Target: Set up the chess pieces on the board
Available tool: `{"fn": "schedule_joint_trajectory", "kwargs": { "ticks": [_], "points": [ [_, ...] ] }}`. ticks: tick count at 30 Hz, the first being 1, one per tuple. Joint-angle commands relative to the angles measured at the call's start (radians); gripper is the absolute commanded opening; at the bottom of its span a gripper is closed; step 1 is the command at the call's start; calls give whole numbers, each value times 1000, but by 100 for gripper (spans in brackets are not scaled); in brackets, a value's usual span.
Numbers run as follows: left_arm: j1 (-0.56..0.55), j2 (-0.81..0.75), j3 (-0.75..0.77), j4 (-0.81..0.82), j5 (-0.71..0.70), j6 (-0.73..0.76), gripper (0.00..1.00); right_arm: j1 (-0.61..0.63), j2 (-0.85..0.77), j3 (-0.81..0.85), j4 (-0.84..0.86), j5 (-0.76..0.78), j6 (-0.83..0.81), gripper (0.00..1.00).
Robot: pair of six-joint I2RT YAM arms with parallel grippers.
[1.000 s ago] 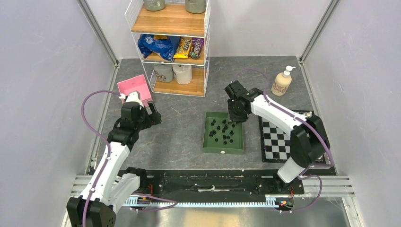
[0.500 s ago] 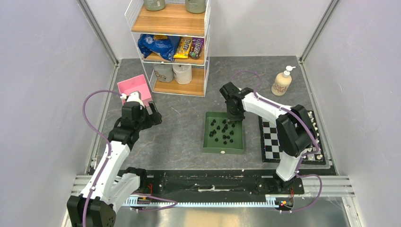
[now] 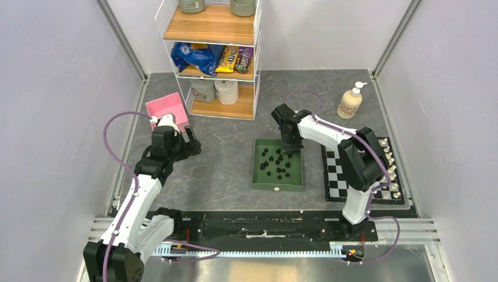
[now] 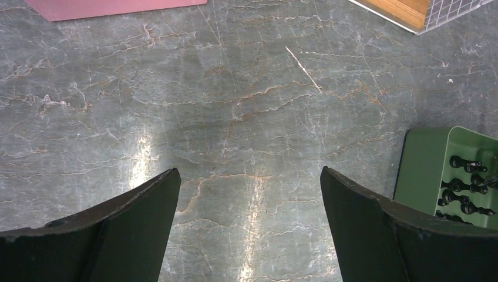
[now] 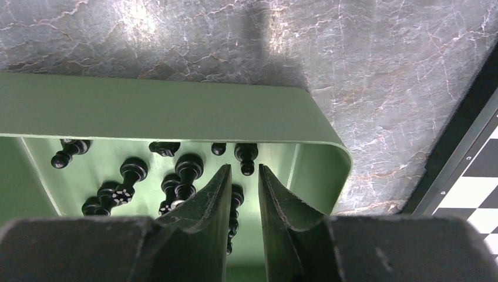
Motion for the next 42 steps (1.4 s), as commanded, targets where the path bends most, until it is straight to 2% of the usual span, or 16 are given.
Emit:
{"fn": "schedule_joint_trajectory", "kwargs": {
  "ticks": [1, 14, 24, 32, 36, 39, 42],
  "points": [
    [-1, 0, 39, 30, 16, 19, 96, 2, 14, 30, 23, 27, 1, 30],
    [-1, 8, 40, 30, 16, 20, 96, 1, 31, 30, 27, 35, -6, 25],
    [-1, 13, 41, 29, 18, 18, 96, 0, -7, 33, 20, 29, -16, 10],
    [-1, 17, 40, 26, 12, 17, 96, 0, -229, 36, -50, 26, 3, 9],
    [-1, 25, 44, 22, 17, 16, 96, -6, -343, 36, -111, 100, 15, 9],
    [-1, 28, 45, 19, 17, 16, 96, -62, -404, 17, -142, 133, 12, 9],
    [-1, 28, 46, 19, 18, 17, 96, -196, -450, -18, -140, 114, -8, 9]
  ]
}}
